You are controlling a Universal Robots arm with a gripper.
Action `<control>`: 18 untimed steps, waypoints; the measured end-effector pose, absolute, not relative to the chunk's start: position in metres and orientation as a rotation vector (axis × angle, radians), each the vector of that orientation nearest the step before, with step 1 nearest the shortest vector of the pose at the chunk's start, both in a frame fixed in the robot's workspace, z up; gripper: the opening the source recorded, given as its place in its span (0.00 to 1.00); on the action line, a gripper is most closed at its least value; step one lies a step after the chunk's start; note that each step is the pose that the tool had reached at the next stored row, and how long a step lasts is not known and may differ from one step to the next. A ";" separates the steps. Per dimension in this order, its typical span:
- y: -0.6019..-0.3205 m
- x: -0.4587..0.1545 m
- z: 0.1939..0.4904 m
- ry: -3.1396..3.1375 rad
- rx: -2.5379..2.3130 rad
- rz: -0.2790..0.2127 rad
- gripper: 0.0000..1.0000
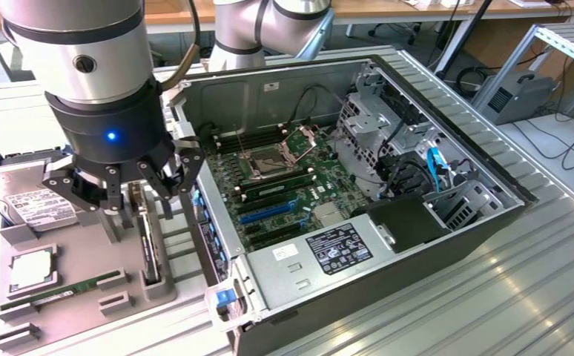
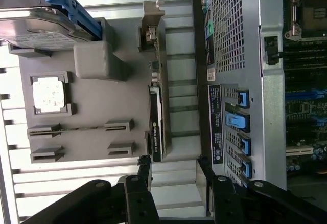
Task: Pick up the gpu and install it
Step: 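Pick up the gpu and move the gpu toward the slot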
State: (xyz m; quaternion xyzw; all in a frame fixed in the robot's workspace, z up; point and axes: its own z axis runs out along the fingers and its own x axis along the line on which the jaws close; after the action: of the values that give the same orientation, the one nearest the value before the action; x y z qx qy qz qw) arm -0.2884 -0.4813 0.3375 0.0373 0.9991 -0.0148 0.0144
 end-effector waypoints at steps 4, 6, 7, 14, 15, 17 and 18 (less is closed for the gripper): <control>-0.481 -0.288 0.334 3.110 0.116 -0.046 0.48; -0.481 -0.287 0.327 3.110 0.116 -0.046 0.48; -0.481 -0.287 0.326 3.110 0.116 -0.046 0.48; -0.481 -0.287 0.326 3.112 0.118 0.059 0.48; -0.481 -0.287 0.326 3.112 0.118 0.059 0.48; -0.482 -0.288 0.326 3.112 0.118 0.059 0.48; -0.481 -0.289 0.326 3.112 0.118 0.059 0.48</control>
State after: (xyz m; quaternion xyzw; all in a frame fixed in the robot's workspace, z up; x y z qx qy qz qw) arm -0.2888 -0.4815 0.3255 0.0378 0.9990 0.0189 0.0133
